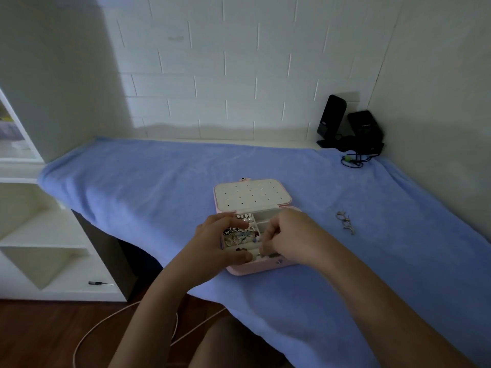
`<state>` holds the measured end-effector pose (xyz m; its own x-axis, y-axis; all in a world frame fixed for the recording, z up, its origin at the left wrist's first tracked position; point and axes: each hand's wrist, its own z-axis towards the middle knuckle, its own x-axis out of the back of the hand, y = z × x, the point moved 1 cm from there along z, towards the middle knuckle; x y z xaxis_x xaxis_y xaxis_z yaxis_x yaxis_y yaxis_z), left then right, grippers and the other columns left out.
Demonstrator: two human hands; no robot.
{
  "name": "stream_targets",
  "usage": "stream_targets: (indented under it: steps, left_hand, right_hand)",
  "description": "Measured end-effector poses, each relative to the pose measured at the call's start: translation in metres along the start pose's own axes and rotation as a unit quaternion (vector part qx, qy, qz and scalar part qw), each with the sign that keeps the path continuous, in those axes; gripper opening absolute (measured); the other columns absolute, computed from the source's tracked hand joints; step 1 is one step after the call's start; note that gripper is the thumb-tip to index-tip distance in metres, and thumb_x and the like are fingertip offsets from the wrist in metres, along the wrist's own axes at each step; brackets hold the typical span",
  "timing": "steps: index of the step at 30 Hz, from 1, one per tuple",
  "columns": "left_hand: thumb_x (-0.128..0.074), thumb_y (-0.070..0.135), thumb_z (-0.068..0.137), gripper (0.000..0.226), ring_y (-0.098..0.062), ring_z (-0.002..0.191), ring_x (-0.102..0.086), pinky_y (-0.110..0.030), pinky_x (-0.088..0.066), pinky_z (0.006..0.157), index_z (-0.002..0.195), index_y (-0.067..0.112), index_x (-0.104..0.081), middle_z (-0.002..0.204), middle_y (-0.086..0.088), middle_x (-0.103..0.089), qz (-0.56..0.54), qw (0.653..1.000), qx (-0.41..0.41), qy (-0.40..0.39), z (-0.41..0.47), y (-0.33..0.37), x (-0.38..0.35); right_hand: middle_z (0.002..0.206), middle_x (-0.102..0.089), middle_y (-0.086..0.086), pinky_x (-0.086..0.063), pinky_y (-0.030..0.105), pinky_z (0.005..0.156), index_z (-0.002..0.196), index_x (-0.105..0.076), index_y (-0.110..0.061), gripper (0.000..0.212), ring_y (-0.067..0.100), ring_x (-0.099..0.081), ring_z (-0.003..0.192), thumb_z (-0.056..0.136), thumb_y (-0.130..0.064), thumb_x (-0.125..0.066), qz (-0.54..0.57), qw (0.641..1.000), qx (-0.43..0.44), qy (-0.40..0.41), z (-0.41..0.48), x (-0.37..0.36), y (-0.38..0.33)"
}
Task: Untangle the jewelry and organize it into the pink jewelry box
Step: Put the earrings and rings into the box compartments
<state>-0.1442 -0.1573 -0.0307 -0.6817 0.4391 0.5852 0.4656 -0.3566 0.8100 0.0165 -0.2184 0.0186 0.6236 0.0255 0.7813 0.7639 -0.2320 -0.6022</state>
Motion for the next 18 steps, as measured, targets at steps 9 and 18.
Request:
stream_targets:
  steps: [9,18]
  left_hand:
    - [-0.079,0.025,0.072,0.046,-0.017,0.126,-0.036,-0.041,-0.038,0.106,0.103,0.046,-0.052,0.130,0.017,-0.034,0.006,1.000,0.007,0.000,0.0009,0.0016,-0.0017]
    - [-0.079,0.027,0.071,0.045,-0.017,0.128,-0.036,-0.041,-0.037,0.106,0.098,0.049,-0.051,0.130,0.015,-0.035,0.002,1.000,-0.002,0.026,0.0023,0.0024,-0.0052]
  right_hand:
    - [0.063,-0.058,-0.007,-0.038,0.012,0.048,0.062,-0.066,-0.023,0.020,0.005,-0.052,0.055,0.069,-0.010,-0.080,0.050,0.998,0.002,-0.039,0.0067,0.0052,0.0041]
    - [0.060,-0.056,-0.014,-0.030,0.007,0.050,0.078,-0.075,-0.028,0.007,-0.001,-0.048,0.053,0.077,-0.022,-0.072,-0.053,0.993,0.107,-0.007,-0.0031,0.0027,0.0036]
